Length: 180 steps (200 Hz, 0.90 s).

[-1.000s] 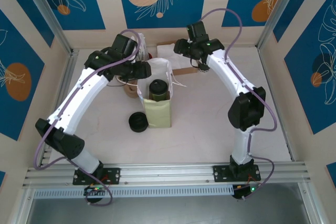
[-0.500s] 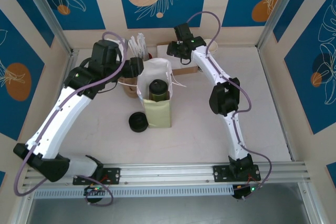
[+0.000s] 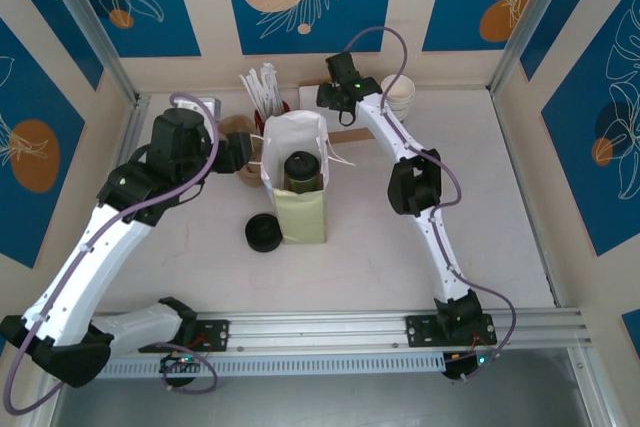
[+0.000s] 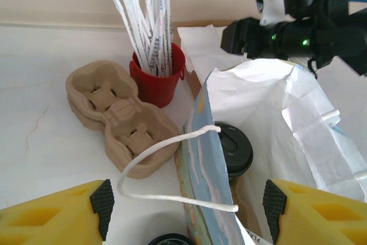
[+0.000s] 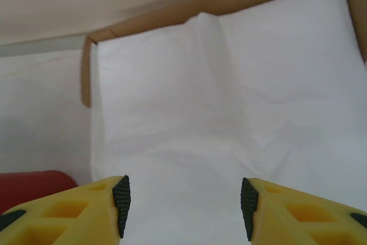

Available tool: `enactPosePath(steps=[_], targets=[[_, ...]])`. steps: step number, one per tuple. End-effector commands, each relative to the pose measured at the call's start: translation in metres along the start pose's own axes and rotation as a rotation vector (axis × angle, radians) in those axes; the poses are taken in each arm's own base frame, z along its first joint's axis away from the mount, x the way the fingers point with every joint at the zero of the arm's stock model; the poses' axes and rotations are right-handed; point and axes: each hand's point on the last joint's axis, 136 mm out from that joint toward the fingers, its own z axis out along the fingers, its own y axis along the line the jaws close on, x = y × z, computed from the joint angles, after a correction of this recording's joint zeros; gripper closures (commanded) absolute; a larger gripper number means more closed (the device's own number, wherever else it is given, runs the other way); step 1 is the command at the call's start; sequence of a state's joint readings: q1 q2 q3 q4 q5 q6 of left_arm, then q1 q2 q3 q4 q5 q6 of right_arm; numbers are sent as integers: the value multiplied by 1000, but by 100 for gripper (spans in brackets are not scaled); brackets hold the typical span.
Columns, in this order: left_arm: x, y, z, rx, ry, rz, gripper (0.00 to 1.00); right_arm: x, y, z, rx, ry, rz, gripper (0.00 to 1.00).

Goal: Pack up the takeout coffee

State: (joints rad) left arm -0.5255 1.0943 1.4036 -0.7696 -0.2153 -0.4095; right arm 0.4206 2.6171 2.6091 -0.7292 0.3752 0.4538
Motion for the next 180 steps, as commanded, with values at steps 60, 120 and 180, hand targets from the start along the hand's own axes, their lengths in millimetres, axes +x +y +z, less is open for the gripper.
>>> enactPosePath(steps=[60, 120, 180], targets=[[19, 19, 3, -60, -3, -31, 29, -9, -20, 37, 86, -88, -156, 37], [30, 21, 10, -64, 14, -54, 29, -4, -42, 54, 101, -66, -146, 34], [34, 21, 15, -61, 22, -63, 30, 7, -48, 63, 89, -30, -134, 34]])
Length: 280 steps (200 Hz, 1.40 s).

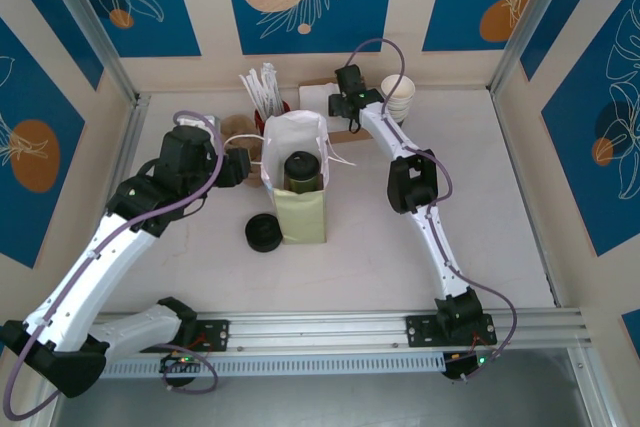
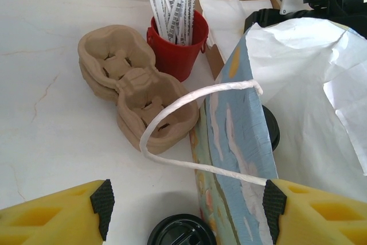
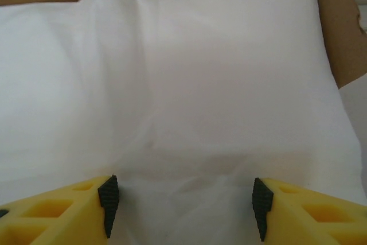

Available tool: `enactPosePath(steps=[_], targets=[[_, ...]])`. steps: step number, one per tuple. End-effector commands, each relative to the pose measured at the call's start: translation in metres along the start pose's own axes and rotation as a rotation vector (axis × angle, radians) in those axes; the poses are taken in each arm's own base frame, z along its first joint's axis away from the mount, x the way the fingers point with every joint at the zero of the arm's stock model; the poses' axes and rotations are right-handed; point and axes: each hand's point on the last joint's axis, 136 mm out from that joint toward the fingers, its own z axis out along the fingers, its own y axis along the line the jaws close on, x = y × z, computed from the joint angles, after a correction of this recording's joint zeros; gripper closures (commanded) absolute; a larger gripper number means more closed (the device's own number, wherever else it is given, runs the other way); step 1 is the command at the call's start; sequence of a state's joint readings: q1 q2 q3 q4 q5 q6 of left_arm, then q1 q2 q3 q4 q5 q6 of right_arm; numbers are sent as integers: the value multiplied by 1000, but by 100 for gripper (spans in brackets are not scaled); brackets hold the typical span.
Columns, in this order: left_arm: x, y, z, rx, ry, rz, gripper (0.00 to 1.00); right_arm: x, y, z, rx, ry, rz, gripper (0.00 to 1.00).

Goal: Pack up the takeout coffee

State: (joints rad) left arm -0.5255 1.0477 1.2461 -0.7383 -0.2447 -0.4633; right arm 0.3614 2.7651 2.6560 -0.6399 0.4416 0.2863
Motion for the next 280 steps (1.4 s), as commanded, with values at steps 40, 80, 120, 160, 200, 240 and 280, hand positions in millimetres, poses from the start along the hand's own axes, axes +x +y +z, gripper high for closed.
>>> enactPosePath(steps=[40, 80, 120, 160, 200, 240, 280], targets=[[-7, 1, -1, 5, -40, -32, 30, 1, 9, 1, -29, 4, -14, 37], [-7, 2, -3, 5, -40, -32, 30, 5, 15, -1, -52, 22, -6, 53], [-7, 1, -4, 12, -41, -35, 31, -2, 25, -10, -77, 7, 8, 68], [-6, 2, -9, 18, -51, -45, 31, -16, 30, -24, -96, -27, 25, 83], [-4, 4, -13, 19, -51, -50, 31, -28, 36, -39, -110, -51, 26, 96], [-4, 6, -19, 18, -57, -55, 32, -41, 43, -61, -125, -77, 18, 100], [-4, 7, -23, 21, -61, -61, 32, -63, 46, -94, -130, -122, 28, 100]])
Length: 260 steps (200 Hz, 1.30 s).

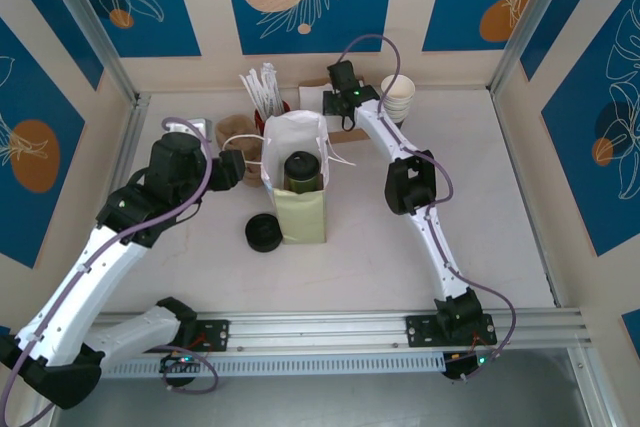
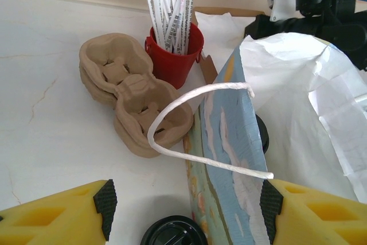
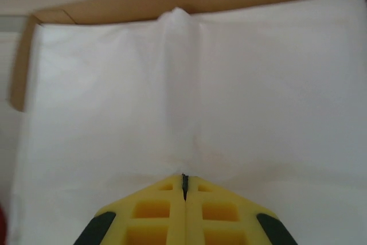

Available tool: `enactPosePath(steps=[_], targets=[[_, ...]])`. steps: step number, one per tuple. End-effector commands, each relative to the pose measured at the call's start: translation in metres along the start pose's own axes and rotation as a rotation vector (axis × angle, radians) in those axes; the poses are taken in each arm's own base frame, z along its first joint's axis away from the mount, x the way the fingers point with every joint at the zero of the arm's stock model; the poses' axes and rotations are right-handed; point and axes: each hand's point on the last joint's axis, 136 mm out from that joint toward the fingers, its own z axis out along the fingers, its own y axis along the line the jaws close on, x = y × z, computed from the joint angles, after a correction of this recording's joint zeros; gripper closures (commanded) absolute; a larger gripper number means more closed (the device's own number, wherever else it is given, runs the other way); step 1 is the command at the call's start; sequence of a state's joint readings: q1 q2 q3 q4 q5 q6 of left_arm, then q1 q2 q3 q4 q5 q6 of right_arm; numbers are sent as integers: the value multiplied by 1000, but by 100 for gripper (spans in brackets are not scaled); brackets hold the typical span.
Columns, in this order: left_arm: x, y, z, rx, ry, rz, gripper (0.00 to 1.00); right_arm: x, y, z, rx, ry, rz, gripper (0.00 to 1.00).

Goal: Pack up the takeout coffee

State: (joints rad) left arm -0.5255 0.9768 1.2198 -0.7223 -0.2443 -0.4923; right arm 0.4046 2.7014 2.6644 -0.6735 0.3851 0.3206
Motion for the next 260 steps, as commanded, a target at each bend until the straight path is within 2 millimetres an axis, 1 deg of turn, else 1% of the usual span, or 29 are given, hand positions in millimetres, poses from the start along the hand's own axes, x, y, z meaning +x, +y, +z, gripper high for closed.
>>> enactPosePath(steps=[1, 48, 84, 117, 160, 195, 221, 241, 260], targets=[[0, 4, -6, -6, -8, -19, 32, -49, 13, -56, -36, -106, 13, 100], [-1, 5, -8, -7, -9, -20, 32, -76, 17, -102, -46, -163, 31, 100], [0, 5, -7, -13, -6, -18, 32, -93, 25, -141, -75, -203, 35, 100], [1, 5, -3, -18, 2, -23, 32, -108, 34, -188, -92, -250, 27, 100], [-2, 3, -2, -9, -6, -28, 31, -121, 46, -245, -108, -307, -5, 100], [-6, 3, -4, -11, -15, -26, 31, -125, 56, -291, -126, -349, -30, 100], [-6, 4, -5, -16, -19, -26, 31, -123, 66, -325, -144, -370, -46, 100], [-6, 5, -5, -20, -20, -26, 31, -116, 76, -352, -164, -374, -60, 100], [-6, 7, -4, -35, -21, -21, 31, -105, 86, -379, -175, -375, -78, 100]])
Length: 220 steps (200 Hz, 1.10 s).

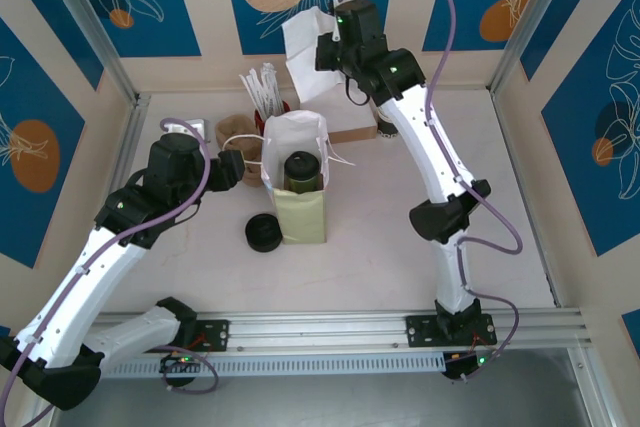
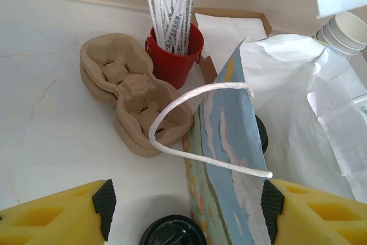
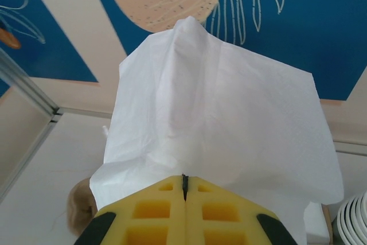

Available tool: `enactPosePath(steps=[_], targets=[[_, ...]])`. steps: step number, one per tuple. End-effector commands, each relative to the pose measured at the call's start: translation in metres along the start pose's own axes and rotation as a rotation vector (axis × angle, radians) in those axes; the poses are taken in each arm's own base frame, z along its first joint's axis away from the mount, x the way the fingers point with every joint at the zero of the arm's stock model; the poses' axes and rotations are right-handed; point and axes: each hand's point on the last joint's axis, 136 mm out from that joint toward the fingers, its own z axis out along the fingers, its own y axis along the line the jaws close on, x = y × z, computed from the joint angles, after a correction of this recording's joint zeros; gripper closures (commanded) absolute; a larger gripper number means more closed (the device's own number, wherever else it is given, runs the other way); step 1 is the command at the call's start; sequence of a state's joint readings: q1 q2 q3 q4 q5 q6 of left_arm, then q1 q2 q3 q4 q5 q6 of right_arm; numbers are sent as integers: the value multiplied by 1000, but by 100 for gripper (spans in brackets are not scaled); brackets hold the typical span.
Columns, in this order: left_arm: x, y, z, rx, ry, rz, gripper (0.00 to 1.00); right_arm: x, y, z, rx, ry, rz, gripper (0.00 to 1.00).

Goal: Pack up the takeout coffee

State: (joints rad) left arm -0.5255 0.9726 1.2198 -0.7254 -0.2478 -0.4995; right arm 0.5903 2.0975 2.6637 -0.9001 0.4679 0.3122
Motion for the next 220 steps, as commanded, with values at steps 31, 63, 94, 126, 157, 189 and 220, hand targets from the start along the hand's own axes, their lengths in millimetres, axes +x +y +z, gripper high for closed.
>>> enactPosePath(steps=[31, 63, 94, 126, 157, 189, 220], targets=[[-9, 9, -1, -57, -25, -8, 30, -1, 38, -88, -43, -11, -27, 100], [-13, 10, -2, -69, -37, 3, 30, 17, 59, -121, -78, 29, 10, 100], [-16, 13, -7, -78, -51, 8, 29, 46, 69, -132, -51, 107, 25, 100], [-15, 14, -11, -80, -53, 11, 29, 85, 67, -131, -13, 212, 74, 100], [-15, 18, -16, -89, -58, 14, 29, 117, 82, -123, -52, 284, 107, 100], [-13, 20, -19, -90, -62, 11, 29, 152, 85, -97, -19, 357, 111, 100], [-9, 22, -20, -94, -55, 8, 29, 174, 84, -73, 8, 401, 108, 100]])
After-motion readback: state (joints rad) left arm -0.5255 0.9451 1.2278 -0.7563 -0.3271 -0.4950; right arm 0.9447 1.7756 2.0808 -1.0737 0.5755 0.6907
